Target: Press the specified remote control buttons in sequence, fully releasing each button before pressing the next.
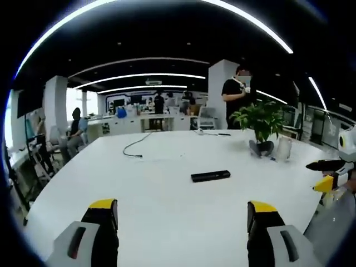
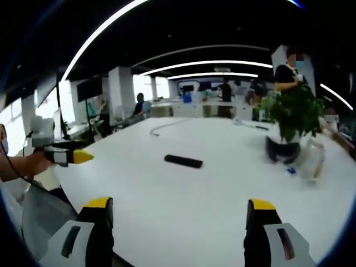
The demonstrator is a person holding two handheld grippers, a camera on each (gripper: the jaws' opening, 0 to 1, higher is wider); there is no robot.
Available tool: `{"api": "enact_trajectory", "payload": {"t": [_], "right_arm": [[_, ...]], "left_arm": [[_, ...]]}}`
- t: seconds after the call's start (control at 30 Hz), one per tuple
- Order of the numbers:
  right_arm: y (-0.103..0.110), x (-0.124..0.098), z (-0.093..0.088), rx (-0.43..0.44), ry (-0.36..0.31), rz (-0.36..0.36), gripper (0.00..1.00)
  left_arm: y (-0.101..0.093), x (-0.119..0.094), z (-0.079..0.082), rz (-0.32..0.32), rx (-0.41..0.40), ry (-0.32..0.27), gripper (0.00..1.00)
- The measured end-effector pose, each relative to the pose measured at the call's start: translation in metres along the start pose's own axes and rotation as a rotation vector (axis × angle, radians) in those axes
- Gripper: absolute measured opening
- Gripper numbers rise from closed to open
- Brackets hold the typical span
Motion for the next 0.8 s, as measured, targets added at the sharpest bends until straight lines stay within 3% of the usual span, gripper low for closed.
{"api": "enact_trajectory", "payload": {"t": [0.13, 0.33, 0.47, 0.6, 0.8], "right_arm": [[0.000, 0.001, -0.001, -0.007, 0.008, -0.001, 0.99], [-0.003, 0.001, -0.001, 0.006, 0.011, -0.016, 0.99], [-0.004, 0.001, -0.002, 0.004, 0.017, -0.023, 0.99], [-0.005, 0.001, -0.001, 0.020, 0.010, -0.022, 0.98], [-0.004, 0.002, 0.000, 0.020, 0.011, -0.008, 0.99]], "left_arm": [[0.002, -0.012, 0.006, 0.020, 0.010, -0.070, 1.00], [-0.002, -0.025, 0.001, 0.023, 0.043, -0.103, 1.00], [0.002, -0.026, 0.001, 0.057, -0.009, -0.173, 1.00], [0.011, -0.029, 0.000, 0.128, 0.023, -0.184, 0.97], [0.016, -0.029, -0.002, 0.162, 0.023, -0.169, 0.98]]}}
Point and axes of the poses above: the point that each gripper's makers call its tool centre point, and the gripper's own axes: x roughly forward along the fingers, y roughly to its left, z roughly out of its top, the point moved 6 cm from there along -x, roughly backward along the fingers, and after that the axes turned 2 degrees about -y, right-handed, at the moved point
